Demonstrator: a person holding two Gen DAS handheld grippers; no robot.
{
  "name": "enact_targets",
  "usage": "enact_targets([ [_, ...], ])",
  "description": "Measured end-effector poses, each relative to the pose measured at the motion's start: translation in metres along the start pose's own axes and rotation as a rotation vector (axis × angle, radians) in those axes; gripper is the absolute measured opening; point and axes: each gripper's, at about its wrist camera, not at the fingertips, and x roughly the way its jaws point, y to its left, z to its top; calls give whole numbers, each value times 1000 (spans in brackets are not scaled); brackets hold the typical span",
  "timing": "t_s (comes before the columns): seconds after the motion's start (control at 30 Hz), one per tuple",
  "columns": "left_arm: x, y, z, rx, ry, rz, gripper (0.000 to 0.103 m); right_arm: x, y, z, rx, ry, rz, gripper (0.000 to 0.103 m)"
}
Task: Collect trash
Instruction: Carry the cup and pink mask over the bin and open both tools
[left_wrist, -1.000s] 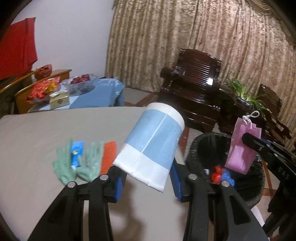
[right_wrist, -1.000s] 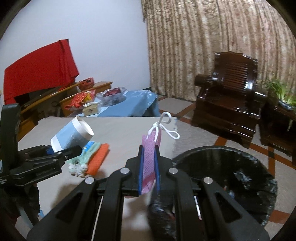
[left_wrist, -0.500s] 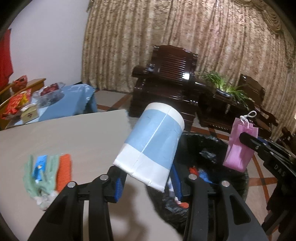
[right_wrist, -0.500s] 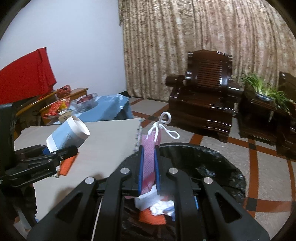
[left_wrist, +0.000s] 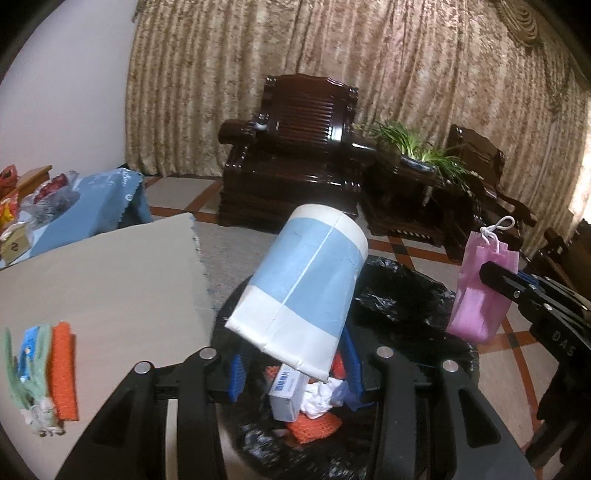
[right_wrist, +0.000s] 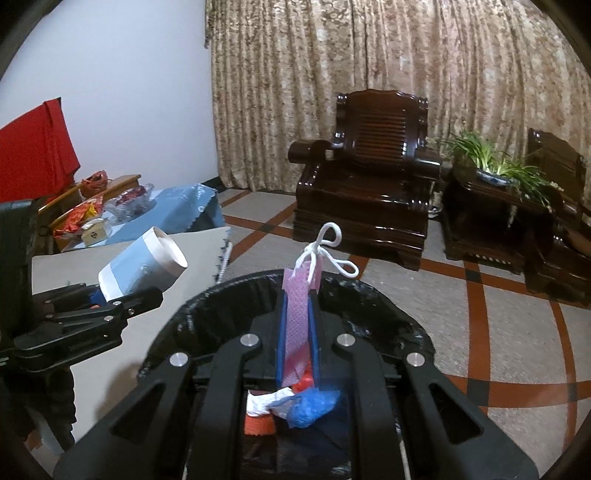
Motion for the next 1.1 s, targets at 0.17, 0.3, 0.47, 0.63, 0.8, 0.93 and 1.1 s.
enact_targets([
  [0.17,20,-8,-3,-2,32,-11,42,6,-14,-6,23,15,-14,10],
  [0.3,31,-12,-5,6,39,-9,42,14,-23,-13,41,30,-17,10],
  [0.47,40,-16,-3,8,44,-8,43,23,-29,-14,39,42,-18,10],
  [0.63,51,-21,-1,14,56,-13,43,36,-34,-16,41,62,-28,10],
  [0.8,59,-24,-1,15,73,-32,50,46,-40,-22,41,83,-37,14],
  [0.93,61,-21,-3,-5,87,-59,68,53,-42,-29,33,119,-47,47],
  [1.1,55,-13,-7,-13,91,-57,83,49,-39,-38,26,129,-72,82],
])
